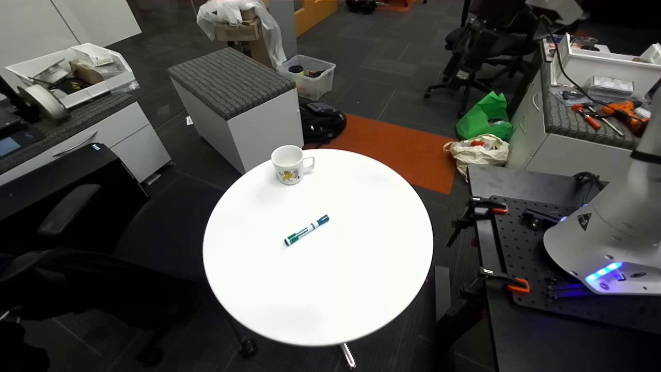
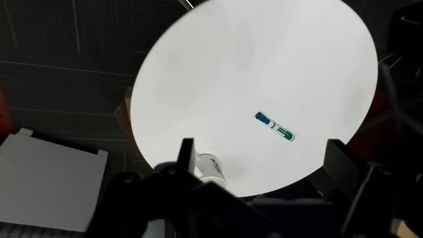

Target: Put the marker in the white cup

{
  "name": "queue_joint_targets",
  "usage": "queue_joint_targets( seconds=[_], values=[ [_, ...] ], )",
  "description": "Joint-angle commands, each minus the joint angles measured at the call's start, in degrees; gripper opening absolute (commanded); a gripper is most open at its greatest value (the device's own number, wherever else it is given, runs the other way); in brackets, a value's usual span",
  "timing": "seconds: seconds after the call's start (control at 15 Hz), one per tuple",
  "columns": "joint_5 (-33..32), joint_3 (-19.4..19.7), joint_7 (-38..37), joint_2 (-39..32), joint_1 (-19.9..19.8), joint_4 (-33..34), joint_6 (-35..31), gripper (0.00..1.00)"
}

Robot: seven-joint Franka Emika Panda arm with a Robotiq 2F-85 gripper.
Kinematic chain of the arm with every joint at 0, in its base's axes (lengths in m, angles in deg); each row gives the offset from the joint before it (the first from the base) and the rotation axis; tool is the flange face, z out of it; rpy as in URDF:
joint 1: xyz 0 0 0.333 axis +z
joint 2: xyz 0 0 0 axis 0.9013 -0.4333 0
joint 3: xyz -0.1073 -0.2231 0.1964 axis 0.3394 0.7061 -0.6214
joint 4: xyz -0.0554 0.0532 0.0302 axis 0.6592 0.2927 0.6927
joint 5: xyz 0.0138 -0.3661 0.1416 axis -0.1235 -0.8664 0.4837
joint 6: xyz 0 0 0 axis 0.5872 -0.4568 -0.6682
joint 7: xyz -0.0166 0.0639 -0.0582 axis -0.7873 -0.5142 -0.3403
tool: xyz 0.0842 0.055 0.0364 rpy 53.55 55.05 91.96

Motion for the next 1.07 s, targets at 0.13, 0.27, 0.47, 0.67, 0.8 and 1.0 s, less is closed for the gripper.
queue_joint_targets(
  seconds=[0.13, 0.27, 0.47, 0.67, 0.8, 1.0],
  values=[
    [-4.65, -3.98, 6.52, -7.73, 0.82, 0.77, -4.22, 1.0],
    [-7.64, -5.1, 8.99, -9.32, 0.85, 0.31, -5.3, 1.0],
    [-11.93, -5.88, 13.38, -12.6, 1.24, 0.34, -8.09, 1.0],
    [-14.29, -5.52, 19.63, -15.57, 1.82, -0.2, -15.28, 1.0],
    [-13.97, -5.18, 23.35, -17.86, 2.52, -0.8, -22.64, 1.0],
    [-10.59, -4.33, 29.3, -21.67, 5.14, -0.51, -27.76, 1.0]
  ],
)
